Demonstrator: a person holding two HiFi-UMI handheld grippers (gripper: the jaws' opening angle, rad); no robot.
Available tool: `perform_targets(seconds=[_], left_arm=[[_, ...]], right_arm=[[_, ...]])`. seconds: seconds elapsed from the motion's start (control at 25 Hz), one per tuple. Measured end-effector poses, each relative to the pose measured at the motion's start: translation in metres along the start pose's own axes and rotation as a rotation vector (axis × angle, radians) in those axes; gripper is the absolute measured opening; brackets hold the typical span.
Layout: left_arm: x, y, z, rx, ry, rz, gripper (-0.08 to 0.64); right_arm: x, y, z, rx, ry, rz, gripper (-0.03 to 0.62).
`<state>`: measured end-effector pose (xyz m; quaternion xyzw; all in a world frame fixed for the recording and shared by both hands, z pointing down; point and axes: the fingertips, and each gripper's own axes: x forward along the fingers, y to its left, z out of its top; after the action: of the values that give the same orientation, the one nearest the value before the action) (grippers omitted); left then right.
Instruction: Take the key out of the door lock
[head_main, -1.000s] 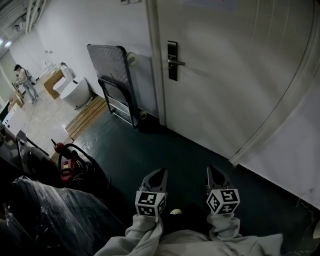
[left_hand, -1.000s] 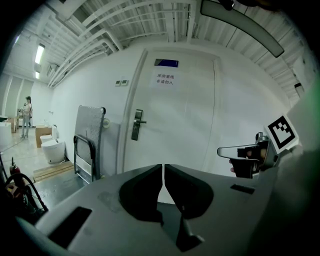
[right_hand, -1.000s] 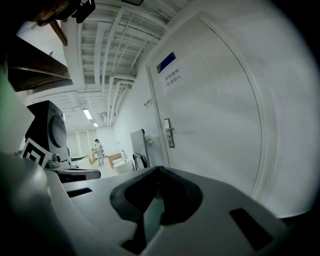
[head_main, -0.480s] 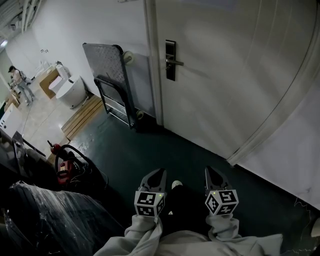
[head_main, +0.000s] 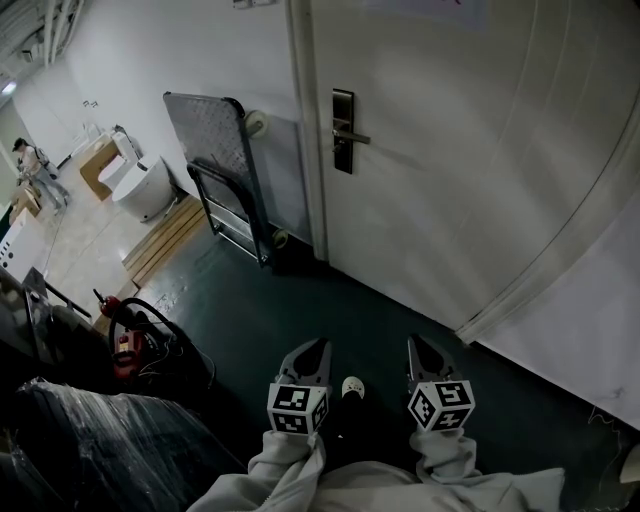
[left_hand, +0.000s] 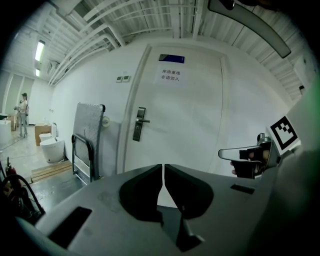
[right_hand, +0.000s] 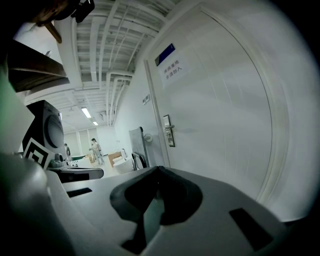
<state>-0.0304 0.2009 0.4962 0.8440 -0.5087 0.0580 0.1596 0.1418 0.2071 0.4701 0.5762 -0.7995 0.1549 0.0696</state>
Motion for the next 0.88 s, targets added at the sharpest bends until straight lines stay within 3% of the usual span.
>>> perform_targets(seconds=[0.88], left_arm=[[0.088, 0.049, 0.043, -0.012, 0.015, 0.031, 0.025]], right_arm=[[0.103, -0.025, 0.045, 0.0, 0.018, 0.045, 0.052]])
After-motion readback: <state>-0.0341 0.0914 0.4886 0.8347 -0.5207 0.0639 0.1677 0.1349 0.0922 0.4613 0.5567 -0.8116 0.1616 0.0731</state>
